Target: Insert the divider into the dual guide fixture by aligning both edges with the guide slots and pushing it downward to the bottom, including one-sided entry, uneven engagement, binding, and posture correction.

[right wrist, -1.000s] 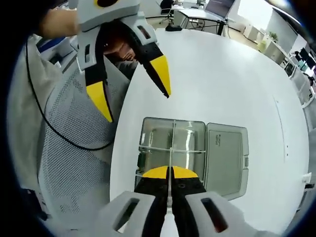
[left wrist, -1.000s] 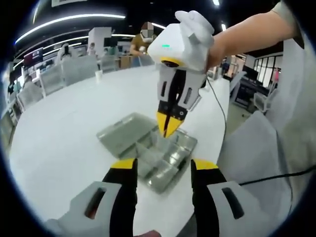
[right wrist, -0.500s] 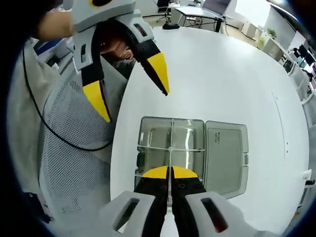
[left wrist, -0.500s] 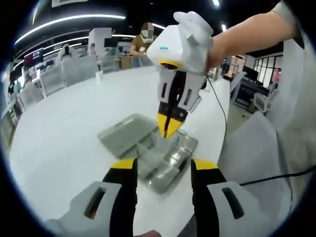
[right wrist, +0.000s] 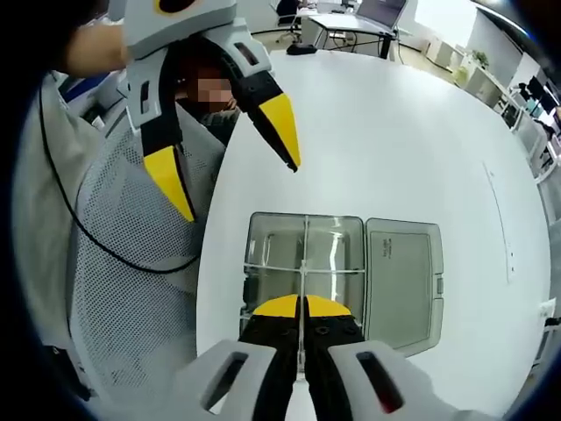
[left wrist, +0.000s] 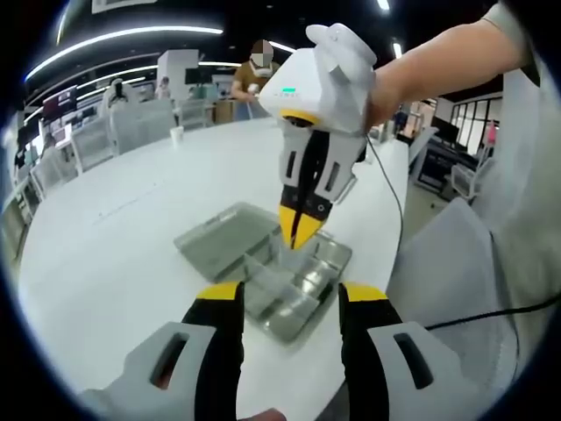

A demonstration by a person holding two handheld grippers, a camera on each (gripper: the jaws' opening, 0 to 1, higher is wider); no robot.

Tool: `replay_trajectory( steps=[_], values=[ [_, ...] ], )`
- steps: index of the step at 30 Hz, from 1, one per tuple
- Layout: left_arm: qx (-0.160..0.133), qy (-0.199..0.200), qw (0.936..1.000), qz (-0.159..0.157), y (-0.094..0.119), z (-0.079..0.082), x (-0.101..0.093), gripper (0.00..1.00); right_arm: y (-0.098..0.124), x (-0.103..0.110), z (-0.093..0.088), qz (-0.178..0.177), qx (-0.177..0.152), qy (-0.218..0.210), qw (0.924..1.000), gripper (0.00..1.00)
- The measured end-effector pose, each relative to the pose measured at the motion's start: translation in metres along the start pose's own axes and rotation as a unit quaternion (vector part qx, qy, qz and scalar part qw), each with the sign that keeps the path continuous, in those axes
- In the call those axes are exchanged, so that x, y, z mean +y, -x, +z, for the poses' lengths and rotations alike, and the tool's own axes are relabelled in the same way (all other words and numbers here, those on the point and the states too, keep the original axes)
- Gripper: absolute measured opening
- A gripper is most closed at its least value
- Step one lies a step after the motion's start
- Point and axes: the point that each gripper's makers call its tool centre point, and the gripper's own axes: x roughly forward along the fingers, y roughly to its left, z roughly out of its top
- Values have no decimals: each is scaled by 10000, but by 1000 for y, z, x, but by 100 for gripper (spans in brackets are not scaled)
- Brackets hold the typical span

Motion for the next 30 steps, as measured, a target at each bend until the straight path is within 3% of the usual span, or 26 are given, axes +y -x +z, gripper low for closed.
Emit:
replay_trajectory(
  steps=[9,11,18,26,30],
  values=[
    [0,-8,10000,-9,-1,1,-1,41,1,-2,0,-13,-355,-370,9987,0],
    [7,-14,10000,-18,-1,0,-1,41,0,-1,1,-9,-429,-227,9988,0],
    [55,-33,10000,-38,-2,-2,-3,41,2,-5,-1,-22,-740,-357,9966,0],
    [136,-81,9998,-72,-4,-3,-7,41,4,-11,-3,9,-1251,-14,9921,0],
    [176,-90,9998,-75,-4,-4,-7,41,4,-9,-2,55,-1329,-134,9910,0]
  ],
)
